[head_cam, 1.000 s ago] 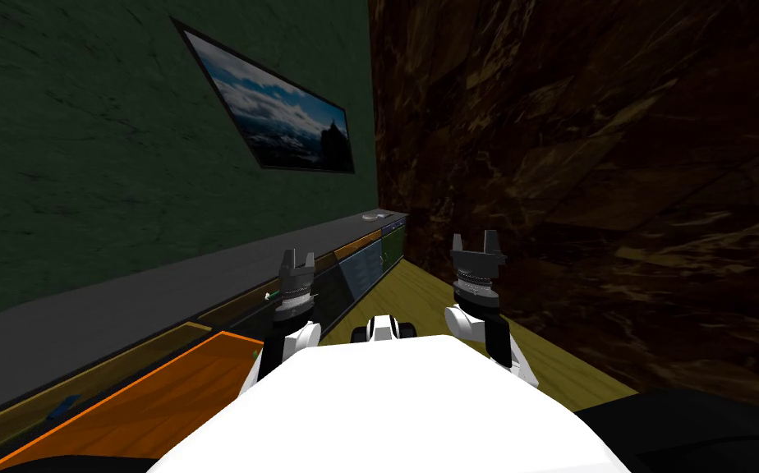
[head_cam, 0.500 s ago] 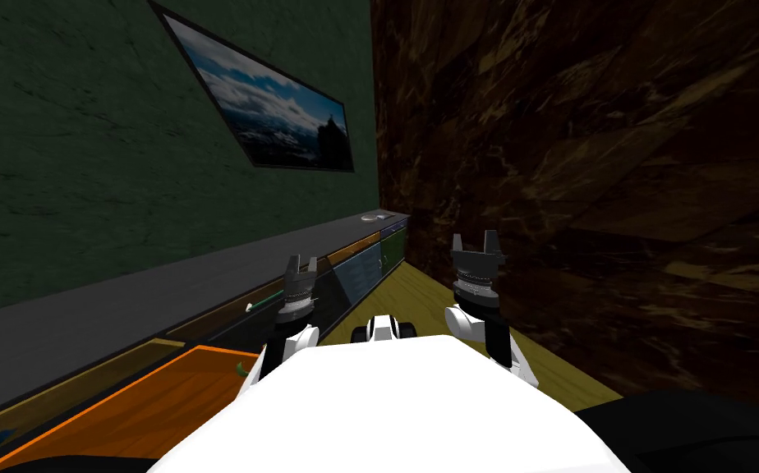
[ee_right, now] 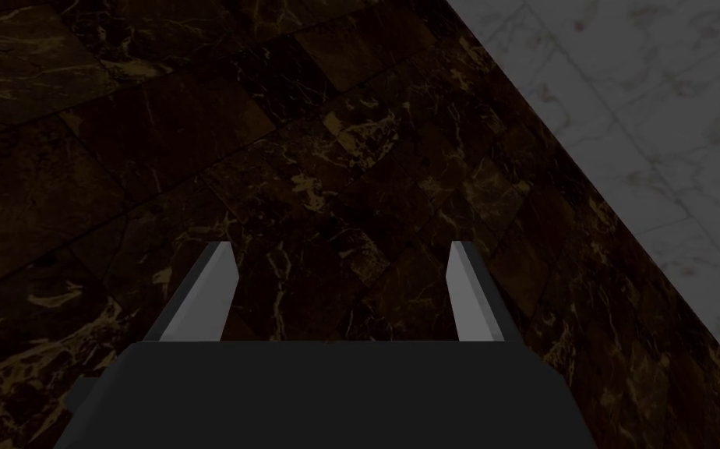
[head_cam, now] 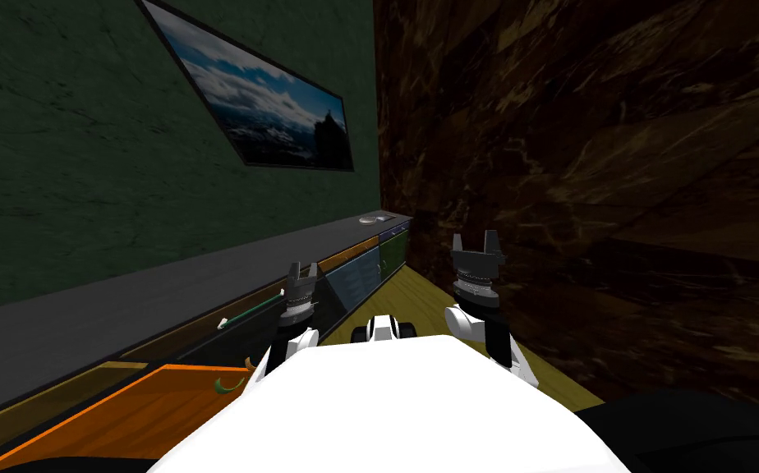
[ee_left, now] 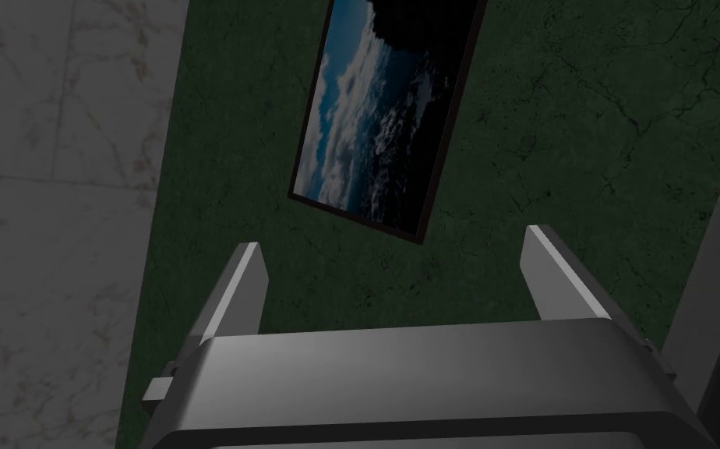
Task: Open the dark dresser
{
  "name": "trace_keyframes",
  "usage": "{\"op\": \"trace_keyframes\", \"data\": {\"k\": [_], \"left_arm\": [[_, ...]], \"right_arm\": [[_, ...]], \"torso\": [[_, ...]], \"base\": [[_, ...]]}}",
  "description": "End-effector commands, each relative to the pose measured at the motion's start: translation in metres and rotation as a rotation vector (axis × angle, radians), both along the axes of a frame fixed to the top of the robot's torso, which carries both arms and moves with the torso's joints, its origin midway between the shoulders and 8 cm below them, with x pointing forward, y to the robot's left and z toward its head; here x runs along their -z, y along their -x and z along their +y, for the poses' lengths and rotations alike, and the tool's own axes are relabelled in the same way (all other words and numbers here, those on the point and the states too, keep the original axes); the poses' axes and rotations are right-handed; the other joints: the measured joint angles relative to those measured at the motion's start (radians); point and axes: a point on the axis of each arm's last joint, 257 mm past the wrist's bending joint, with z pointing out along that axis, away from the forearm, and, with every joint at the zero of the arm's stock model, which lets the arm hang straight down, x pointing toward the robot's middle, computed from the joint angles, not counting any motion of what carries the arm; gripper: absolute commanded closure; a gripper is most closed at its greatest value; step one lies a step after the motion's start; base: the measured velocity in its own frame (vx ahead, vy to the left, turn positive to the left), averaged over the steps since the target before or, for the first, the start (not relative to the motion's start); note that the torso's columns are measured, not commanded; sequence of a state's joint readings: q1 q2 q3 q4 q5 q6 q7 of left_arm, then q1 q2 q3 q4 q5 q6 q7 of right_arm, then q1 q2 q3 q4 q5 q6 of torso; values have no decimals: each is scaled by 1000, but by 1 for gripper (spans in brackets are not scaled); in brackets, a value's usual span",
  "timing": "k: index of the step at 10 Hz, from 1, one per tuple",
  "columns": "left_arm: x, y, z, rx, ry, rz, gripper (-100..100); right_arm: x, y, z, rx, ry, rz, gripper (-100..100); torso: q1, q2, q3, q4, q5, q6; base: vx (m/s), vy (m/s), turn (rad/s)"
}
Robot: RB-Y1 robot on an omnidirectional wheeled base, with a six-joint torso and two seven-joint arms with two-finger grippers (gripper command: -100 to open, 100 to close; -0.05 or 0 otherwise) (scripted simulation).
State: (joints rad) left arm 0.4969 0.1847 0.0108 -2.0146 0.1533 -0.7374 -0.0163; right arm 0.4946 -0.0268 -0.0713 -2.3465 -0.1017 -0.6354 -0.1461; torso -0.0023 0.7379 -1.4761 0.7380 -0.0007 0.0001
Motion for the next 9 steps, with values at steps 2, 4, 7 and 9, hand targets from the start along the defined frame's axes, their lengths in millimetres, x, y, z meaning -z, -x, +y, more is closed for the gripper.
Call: {"op": "trace_keyframes", "data": {"k": [2, 4, 7, 9], "left_arm": [[25, 5, 14, -1, 43, 6, -100], [41, 7, 23, -7, 69, 11, -100], [66, 13, 37, -22, 115, 19, -100], [80, 19, 45, -33, 148, 18, -100]], "right_arm": [[0, 0, 0, 0, 0, 0, 0], [0, 0, 0, 0, 0, 0, 0], [0, 0, 0, 0, 0, 0, 0], [0, 0, 0, 0, 0, 0, 0]], "torso": [[2, 0, 0, 0, 1, 0], [3, 2, 1, 0, 1, 0], [3, 0, 0, 0, 1, 0], [2, 1, 0, 0, 1, 0]], "base": [[160, -124, 88], [132, -123, 87], [151, -114, 77], [141, -126, 103]]}}
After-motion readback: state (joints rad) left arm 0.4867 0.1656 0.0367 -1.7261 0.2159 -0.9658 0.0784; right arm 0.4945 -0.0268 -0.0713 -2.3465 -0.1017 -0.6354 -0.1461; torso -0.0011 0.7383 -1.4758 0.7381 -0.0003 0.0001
